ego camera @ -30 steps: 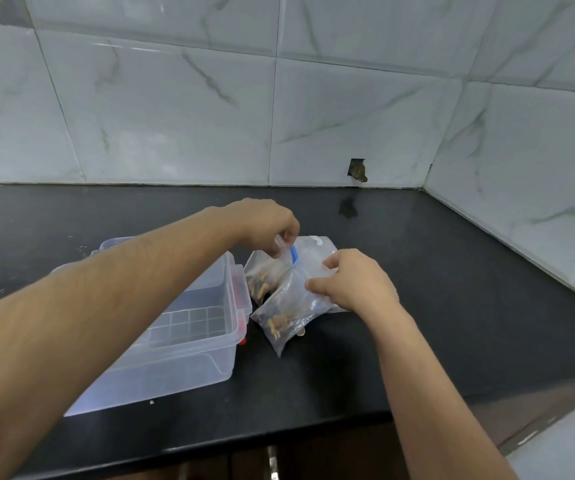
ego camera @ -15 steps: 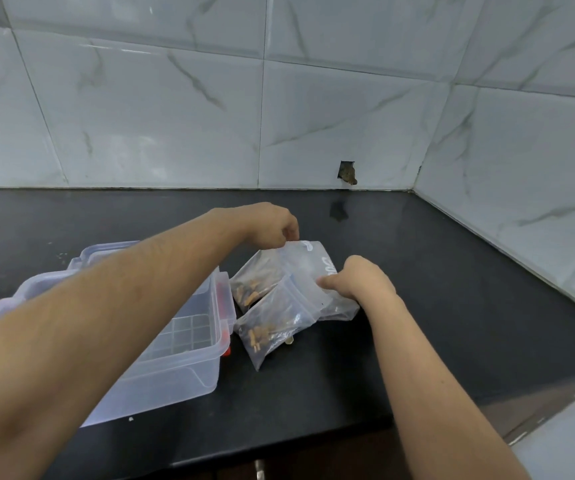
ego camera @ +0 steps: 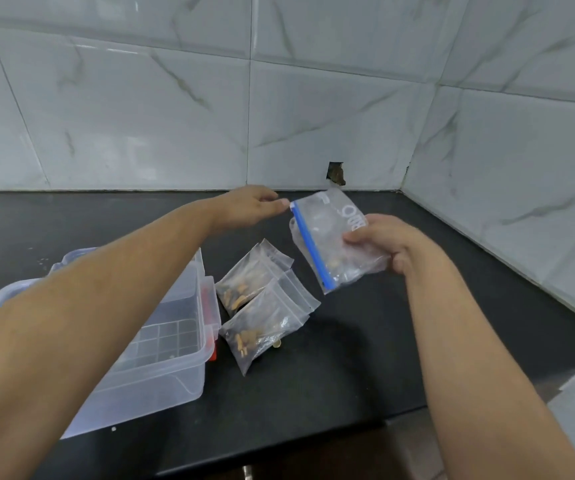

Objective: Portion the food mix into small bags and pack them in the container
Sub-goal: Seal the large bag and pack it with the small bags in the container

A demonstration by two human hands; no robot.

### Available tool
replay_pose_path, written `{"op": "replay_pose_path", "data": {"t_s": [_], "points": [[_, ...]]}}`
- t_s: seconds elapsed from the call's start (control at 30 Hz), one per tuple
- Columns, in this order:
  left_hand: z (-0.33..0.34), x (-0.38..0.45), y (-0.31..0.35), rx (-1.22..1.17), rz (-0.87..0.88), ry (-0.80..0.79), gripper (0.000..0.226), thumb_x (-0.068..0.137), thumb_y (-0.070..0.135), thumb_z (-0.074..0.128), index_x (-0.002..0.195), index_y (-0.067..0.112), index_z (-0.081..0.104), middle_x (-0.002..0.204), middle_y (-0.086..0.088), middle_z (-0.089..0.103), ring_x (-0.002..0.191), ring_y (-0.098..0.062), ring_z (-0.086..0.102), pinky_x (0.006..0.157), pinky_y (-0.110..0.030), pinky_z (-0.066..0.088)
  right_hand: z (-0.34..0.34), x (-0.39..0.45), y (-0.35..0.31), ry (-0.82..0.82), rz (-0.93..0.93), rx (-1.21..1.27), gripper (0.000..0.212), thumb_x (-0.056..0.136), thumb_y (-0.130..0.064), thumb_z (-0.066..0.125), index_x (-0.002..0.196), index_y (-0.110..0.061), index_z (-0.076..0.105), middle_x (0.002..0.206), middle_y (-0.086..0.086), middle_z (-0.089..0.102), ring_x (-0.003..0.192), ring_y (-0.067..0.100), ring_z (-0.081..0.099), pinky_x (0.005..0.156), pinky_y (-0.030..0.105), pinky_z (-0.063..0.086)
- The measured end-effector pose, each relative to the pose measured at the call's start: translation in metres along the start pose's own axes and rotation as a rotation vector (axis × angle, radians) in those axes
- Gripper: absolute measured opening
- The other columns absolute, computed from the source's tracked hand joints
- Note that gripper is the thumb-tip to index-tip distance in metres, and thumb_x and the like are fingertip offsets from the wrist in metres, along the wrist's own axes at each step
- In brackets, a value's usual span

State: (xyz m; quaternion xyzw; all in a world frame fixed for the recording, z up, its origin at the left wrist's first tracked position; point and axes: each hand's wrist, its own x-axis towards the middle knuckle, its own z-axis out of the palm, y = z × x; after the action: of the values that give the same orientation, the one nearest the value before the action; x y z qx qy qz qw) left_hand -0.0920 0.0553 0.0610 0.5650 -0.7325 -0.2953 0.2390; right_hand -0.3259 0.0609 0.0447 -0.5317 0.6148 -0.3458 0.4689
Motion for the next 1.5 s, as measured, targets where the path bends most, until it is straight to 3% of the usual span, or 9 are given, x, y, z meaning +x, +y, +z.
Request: {"op": "replay_pose_path", "data": {"t_s": [0.1,0.27,0.5,0.7,0.87,1.1,1.27,1.37,1.5], "points": [[-0.010,-0.012,0.006,-0.276,-0.086,0.003,0.060,0.091,0.060,0.040,0.136,0.020,0.044,0.139,0.000,0.049,0.124,-0.021,0.050,0.104,-0.038,0.039,-0.013,-0.014,-0.028,-0.051,-0.154,-0.016,0.016,0.085,0.003,0.062,0.089,-0.012,0.065,0.079,0.006,0.073,0.061,0.014,0.070,0.058,0.027,0.058],[-0.045,-0.047,0.009,-0.665,-0.107,0.059,0.066,0.081,0.072,0.044,0.119,0.020,0.056,0.116,-0.005,0.067,0.105,-0.022,0.066,0.097,-0.042,0.048,-0.003,-0.041,-0.065,-0.238,-0.262,-0.061,0.013,0.083,0.000,0.062,0.089,-0.012,0.065,0.084,0.009,0.073,0.070,0.021,0.070,0.068,0.032,0.057],[-0.077,-0.139,-0.028,-0.578,-0.163,0.153,0.039,0.065,0.050,0.068,0.089,0.021,0.063,0.062,0.007,0.063,0.054,-0.002,0.060,0.058,-0.023,0.038,0.065,-0.059,-0.088,-0.578,-0.285,-0.201,0.017,0.076,-0.002,0.067,0.093,-0.005,0.066,0.086,0.012,0.070,0.072,0.022,0.068,0.072,0.034,0.057],[-0.095,-0.220,-0.066,-0.568,-0.309,0.190,0.096,0.013,0.047,0.093,0.102,0.025,0.065,0.068,0.005,0.066,0.047,-0.003,0.056,0.043,-0.014,0.045,0.134,-0.063,-0.098,-0.660,-0.245,-0.254,0.020,0.076,-0.007,0.074,0.094,-0.012,0.067,0.096,0.012,0.067,0.084,0.025,0.065,0.087,0.046,0.051],[-0.083,-0.248,-0.080,-0.205,-0.371,0.409,0.081,0.071,0.012,0.081,0.138,0.026,0.037,0.095,-0.005,0.061,0.061,-0.018,0.061,0.046,-0.024,0.047,0.170,-0.073,-0.088,-0.585,-0.282,-0.213,0.019,0.082,-0.001,0.070,0.097,-0.013,0.067,0.079,0.004,0.069,0.056,0.009,0.067,0.047,0.019,0.050],[-0.072,-0.245,-0.063,0.562,-0.464,0.299,0.060,0.076,0.031,0.074,0.130,0.034,0.049,0.120,0.005,0.052,0.084,-0.016,0.060,0.067,-0.028,0.048,0.195,-0.090,-0.068,-0.415,-0.509,-0.631,0.024,0.077,-0.018,0.076,0.101,-0.020,0.070,0.096,0.000,0.066,0.088,0.014,0.063,0.077,0.030,0.054],[-0.061,-0.229,-0.050,0.870,-0.289,0.337,0.044,0.085,0.027,0.065,0.126,0.035,0.053,0.125,0.003,0.051,0.114,-0.022,0.048,0.085,-0.036,0.045,0.201,-0.111,-0.068,0.015,-0.974,-1.157,0.028,0.079,-0.043,0.070,0.105,-0.033,0.065,0.092,-0.010,0.053,0.098,0.016,0.053,0.073,0.029,0.037],[-0.055,-0.218,-0.050,0.841,-0.267,0.246,0.029,0.085,0.022,0.063,0.112,0.031,0.058,0.110,0.004,0.061,0.101,-0.020,0.057,0.082,-0.037,0.051,0.193,-0.124,-0.071,-0.185,-0.885,-1.153,0.026,0.076,-0.046,0.073,0.096,-0.033,0.063,0.079,-0.015,0.052,0.080,0.009,0.052,0.063,0.027,0.037],[-0.048,-0.205,-0.055,0.939,-0.320,0.098,0.036,0.083,0.025,0.069,0.117,0.024,0.056,0.113,0.000,0.061,0.101,-0.021,0.058,0.076,-0.032,0.049,0.196,-0.119,-0.059,-0.271,-0.857,-1.364,0.043,0.079,-0.045,0.071,0.119,-0.032,0.059,0.110,-0.009,0.063,0.096,0.014,0.057,0.075,0.031,0.047]]}}
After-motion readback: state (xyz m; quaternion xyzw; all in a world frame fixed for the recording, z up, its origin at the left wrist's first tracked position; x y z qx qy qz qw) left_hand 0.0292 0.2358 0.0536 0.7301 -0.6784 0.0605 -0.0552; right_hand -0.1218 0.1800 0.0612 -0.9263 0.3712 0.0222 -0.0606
